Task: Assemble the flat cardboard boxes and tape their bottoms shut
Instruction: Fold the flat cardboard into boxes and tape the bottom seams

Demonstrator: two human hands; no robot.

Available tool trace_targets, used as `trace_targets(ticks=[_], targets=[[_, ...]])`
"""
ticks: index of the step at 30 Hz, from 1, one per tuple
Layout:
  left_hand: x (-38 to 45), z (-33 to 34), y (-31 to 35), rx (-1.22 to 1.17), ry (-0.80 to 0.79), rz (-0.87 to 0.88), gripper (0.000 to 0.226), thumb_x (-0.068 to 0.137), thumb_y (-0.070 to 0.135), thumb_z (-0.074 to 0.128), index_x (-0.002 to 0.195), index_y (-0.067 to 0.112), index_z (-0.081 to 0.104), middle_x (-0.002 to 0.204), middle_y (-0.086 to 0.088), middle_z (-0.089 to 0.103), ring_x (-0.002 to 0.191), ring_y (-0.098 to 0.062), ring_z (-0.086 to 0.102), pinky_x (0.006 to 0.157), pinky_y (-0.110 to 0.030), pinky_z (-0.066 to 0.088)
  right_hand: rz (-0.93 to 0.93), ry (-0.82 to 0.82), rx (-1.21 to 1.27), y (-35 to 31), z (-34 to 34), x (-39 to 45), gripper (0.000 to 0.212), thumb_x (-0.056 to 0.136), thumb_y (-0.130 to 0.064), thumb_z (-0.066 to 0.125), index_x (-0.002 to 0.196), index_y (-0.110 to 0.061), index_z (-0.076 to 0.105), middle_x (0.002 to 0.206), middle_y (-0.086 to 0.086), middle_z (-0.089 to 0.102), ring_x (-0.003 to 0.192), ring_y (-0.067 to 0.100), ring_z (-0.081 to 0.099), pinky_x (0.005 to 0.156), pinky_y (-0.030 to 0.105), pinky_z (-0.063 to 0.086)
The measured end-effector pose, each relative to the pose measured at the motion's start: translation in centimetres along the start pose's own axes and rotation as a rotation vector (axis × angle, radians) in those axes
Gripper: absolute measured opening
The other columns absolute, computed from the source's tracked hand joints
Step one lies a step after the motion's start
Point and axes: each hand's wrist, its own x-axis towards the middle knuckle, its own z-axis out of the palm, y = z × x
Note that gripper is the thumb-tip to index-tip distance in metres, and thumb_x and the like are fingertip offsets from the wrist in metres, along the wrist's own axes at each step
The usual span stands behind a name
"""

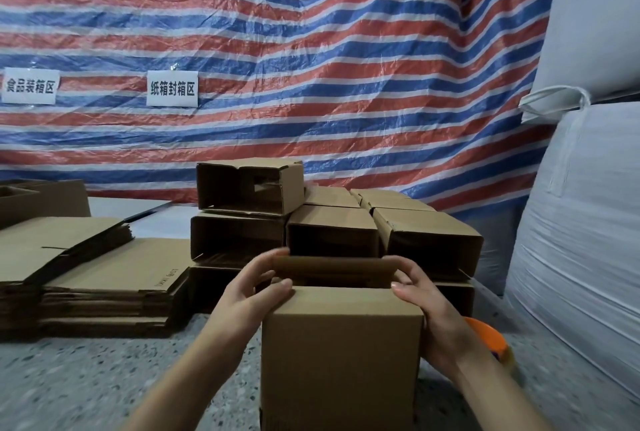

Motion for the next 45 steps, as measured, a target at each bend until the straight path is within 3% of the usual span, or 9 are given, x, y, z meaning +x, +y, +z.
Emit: trace_targets(ticks=[3, 7, 15, 18, 22, 25, 31, 35, 45], targets=[[-0.1, 0.1, -0.3, 0.076, 0.08, 0.023, 0.009, 0.082, 0.03, 0.069, 0.087, 0.034, 0.076, 0.105, 0.01, 0.071, 0.1, -0.01, 0.065, 0.081, -0.029, 0.047, -0.021, 0.076, 0.016, 0.5, 0.1, 0.0, 0.026, 0.083, -0.026, 0.067, 0.104, -0.012, 0.071, 0.131, 0.004, 0.065, 0.108, 0.027, 0.069, 0.084, 0.043, 0.058], [0.1, 0.1, -0.4, 0.117, 0.102, 0.038, 0.016, 0.09, 0.02, 0.065, 0.081, 0.027, 0.076, 0.101, 0.016, 0.071, 0.094, -0.004, 0.065, 0.076, -0.025, 0.046, -0.038, 0.114, 0.016, 0.9, 0.5, 0.1, 0.027, 0.081, -0.028, 0.062, 0.097, -0.006, 0.066, 0.126, 0.005, 0.068, 0.112, 0.029, 0.066, 0.085, 0.041, 0.056], [1.0, 0.2, 3.2, 0.788, -0.019, 0.05, 0.015, 0.096, 0.026, 0.056, 0.097, 0.038, 0.065, 0.11, 0.019, 0.057, 0.109, -0.008, 0.053, 0.094, -0.036, 0.048, -0.053, 0.111, -0.054, 0.8, 0.4, 0.2, 0.03, 0.084, -0.028, 0.066, 0.102, -0.003, 0.066, 0.125, 0.003, 0.069, 0.116, 0.026, 0.064, 0.095, 0.042, 0.052], [0.7, 2.4, 4.7, 1.125, -0.131, 0.251, 0.033, 0.098, 0.042, 0.049, 0.13, 0.04, 0.054, 0.131, 0.022, 0.053, 0.13, -0.007, 0.041, 0.116, -0.035, 0.027, -0.039, 0.126, -0.06, 0.8, 0.5, 0.2, 0.033, 0.082, -0.027, 0.062, 0.102, -0.002, 0.066, 0.125, 0.006, 0.068, 0.114, 0.025, 0.065, 0.094, 0.039, 0.053], [0.3, 5.1, 3.5, 1.244, -0.369, 0.316, 0.064, 0.089, 0.075, 0.03, 0.146, 0.046, 0.03, 0.154, 0.021, 0.032, 0.14, -0.005, 0.032, 0.112, -0.032, 0.028, -0.036, 0.135, -0.054, 1.0, 0.4, 0.3, 0.033, 0.082, -0.028, 0.06, 0.102, -0.004, 0.067, 0.124, 0.009, 0.066, 0.115, 0.033, 0.062, 0.1, 0.049, 0.05], [0.6, 5.2, 2.6, 1.301, -0.31, 0.401, 0.063, 0.091, 0.073, 0.03, 0.146, 0.043, 0.036, 0.15, 0.022, 0.039, 0.137, -0.003, 0.037, 0.109, -0.028, 0.033, -0.032, 0.146, -0.123, 1.0, 0.2, 0.3, 0.03, 0.084, -0.032, 0.058, 0.1, -0.011, 0.071, 0.124, 0.008, 0.064, 0.114, 0.032, 0.061, 0.1, 0.052, 0.049], [0.9, 4.9, 1.8, 1.285, -0.279, 0.478, 0.065, 0.088, 0.076, 0.026, 0.144, 0.045, 0.039, 0.148, 0.025, 0.041, 0.134, -0.002, 0.041, 0.103, -0.026, 0.039, -0.125, 0.409, -0.957, -0.3, -5.0, 1.0, 0.021, 0.1, -0.046, 0.047, 0.095, -0.033, 0.063, 0.102, -0.009, 0.064, 0.095, 0.008, 0.061, 0.076, 0.029, 0.048], [0.9, 4.8, 1.6, 1.293, -0.283, 0.509, 0.066, 0.088, 0.076, 0.022, 0.145, 0.045, 0.039, 0.147, 0.025, 0.043, 0.133, -0.002, 0.042, 0.101, -0.028, 0.042, 0.267, 0.398, -1.6, 1.1, -8.6, 0.4, 0.048, 0.091, -0.073, 0.037, 0.084, -0.029, 0.055, 0.076, -0.006, 0.064, 0.067, 0.006, 0.062, 0.06, 0.027, 0.054], [0.9, 4.9, 1.6, 1.284, -0.296, 0.487, 0.062, 0.092, 0.072, 0.024, 0.147, 0.044, 0.034, 0.15, 0.025, 0.038, 0.139, -0.002, 0.033, 0.11, -0.033, 0.037, 0.347, 0.271, -1.788, 4.8, -9.8, -0.1, 0.045, 0.085, -0.078, 0.048, 0.087, -0.033, 0.05, 0.078, -0.013, 0.056, 0.071, 0.0, 0.054, 0.067, 0.023, 0.044]])
